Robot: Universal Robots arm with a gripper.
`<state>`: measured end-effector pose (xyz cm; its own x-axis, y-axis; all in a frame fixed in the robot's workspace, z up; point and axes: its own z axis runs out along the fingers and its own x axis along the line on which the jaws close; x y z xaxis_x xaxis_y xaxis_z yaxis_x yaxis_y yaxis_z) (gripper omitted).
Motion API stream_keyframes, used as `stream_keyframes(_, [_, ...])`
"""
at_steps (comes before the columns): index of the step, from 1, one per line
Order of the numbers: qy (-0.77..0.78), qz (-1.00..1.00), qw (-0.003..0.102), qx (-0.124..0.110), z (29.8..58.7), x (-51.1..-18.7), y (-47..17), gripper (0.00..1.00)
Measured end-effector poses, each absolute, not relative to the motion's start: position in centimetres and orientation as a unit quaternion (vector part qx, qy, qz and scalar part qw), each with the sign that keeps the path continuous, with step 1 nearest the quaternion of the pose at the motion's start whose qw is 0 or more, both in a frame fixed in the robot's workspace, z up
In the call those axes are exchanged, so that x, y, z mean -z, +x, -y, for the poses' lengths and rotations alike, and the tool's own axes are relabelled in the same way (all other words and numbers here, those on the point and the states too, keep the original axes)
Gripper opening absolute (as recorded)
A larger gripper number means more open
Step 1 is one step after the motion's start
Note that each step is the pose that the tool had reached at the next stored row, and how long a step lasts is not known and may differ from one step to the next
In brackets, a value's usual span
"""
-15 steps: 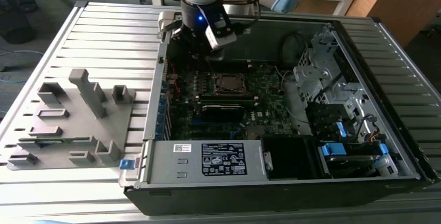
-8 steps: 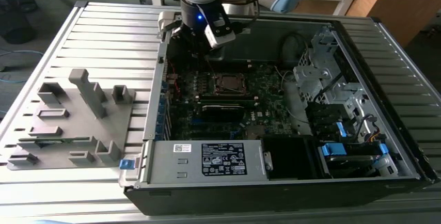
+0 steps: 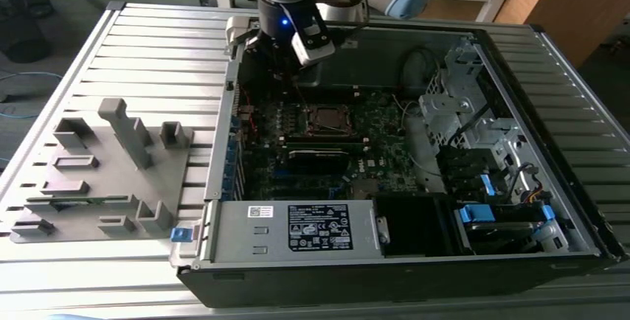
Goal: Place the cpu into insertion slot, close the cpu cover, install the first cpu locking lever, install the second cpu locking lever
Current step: 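Install the first cpu locking lever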
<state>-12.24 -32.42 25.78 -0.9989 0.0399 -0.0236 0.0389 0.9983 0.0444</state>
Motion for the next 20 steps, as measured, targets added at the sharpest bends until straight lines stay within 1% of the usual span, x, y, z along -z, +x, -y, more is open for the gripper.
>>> stream_keyframes(11, [0.02, -0.999, 0.012, -0.022, 32.0, -25.7, -12.29, 0.11])
stream_keyframes(20, [0.02, -0.999, 0.012, -0.031, 31.99, -25.67, -12.43, 0.11])
